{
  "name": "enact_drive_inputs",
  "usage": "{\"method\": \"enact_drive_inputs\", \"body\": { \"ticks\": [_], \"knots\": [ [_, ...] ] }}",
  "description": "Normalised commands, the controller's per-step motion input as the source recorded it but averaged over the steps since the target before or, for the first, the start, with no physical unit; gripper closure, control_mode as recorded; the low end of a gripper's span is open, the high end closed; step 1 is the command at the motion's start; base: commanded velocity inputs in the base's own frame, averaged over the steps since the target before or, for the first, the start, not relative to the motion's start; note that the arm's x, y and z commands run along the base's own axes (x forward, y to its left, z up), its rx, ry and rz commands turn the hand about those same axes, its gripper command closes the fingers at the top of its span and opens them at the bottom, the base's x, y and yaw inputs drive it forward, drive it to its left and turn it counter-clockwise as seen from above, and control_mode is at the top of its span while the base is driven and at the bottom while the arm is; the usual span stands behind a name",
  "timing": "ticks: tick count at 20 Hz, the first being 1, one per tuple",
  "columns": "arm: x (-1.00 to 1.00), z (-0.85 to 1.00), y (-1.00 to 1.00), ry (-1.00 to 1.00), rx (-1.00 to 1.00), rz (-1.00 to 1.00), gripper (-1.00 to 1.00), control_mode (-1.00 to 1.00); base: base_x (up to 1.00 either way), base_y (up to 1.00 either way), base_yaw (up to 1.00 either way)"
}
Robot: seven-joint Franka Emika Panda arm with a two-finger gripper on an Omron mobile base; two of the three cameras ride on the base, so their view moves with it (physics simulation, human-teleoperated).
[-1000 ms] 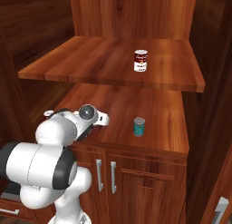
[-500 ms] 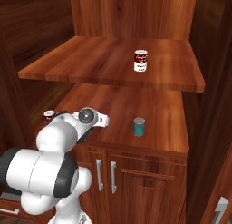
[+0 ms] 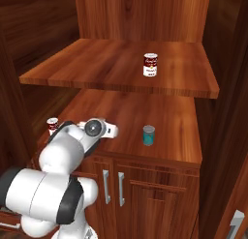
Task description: Stack two cans on top of the other two cans in the cabinet.
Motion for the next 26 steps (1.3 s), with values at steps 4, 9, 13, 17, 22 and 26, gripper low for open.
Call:
{"method": "enact_drive_inputs", "body": {
  "ticks": [4,9,13,17,22,26],
  "knots": [
    [-0.24,0.25,-0.11,0.00,0.00,-0.16,1.00,-1.00,0.00,0.00,0.00],
    [-0.31,0.17,-0.06,-0.02,0.00,-0.33,1.00,-1.00,0.00,0.00,0.00],
    [-0.33,0.19,-0.02,-0.03,0.00,-0.33,1.00,-1.00,0.00,0.00,0.00],
    [-0.40,0.08,-0.01,-0.06,0.00,-0.27,1.00,-1.00,0.00,0.00,0.00],
    [-0.38,0.00,-0.12,-0.11,0.00,-0.21,1.00,-1.00,0.00,0.00,0.00],
    [-0.24,0.04,-0.33,-0.08,0.00,-0.12,1.00,-1.00,0.00,0.00,0.00]
  ]
}}
